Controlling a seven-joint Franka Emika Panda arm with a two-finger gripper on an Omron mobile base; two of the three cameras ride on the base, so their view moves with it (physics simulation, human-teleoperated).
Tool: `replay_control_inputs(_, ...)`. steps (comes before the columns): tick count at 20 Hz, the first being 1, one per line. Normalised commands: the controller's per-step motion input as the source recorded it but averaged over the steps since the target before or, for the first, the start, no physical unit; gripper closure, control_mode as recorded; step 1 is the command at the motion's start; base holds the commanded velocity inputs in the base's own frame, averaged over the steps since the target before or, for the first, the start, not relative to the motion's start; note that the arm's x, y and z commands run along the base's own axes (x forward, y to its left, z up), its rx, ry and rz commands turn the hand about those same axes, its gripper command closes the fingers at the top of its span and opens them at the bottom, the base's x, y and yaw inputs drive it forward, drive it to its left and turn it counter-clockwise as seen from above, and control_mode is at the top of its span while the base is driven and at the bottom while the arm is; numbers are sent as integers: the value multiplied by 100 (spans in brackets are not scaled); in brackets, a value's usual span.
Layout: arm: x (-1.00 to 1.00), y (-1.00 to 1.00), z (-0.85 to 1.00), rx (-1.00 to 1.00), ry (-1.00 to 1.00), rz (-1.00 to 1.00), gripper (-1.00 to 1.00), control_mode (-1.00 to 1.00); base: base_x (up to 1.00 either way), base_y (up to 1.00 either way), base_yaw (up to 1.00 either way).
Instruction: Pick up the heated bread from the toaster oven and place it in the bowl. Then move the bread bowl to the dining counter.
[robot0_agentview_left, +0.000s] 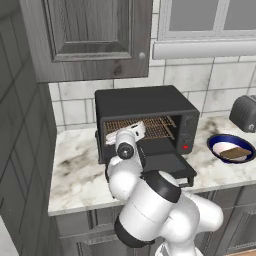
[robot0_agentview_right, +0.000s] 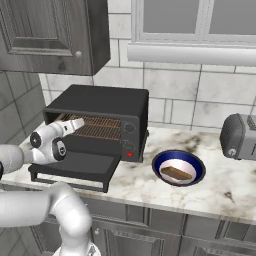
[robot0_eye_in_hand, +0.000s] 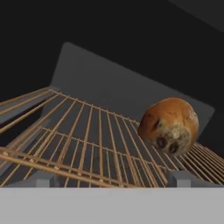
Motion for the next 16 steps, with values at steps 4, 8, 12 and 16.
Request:
replay_control_inputs(4,20,5,-15,-3,-1,0,-100,-100,0,0,0)
replay_control_inputs(8,23,4,-17,-2,-3,0,-100,-100,0,0,0)
replay_control_inputs(12,22,4,-12,0,-2,0,100,-100,0,0,0)
replay_control_inputs(16,2,0,0,0,0,0,100,-100,0,0,0)
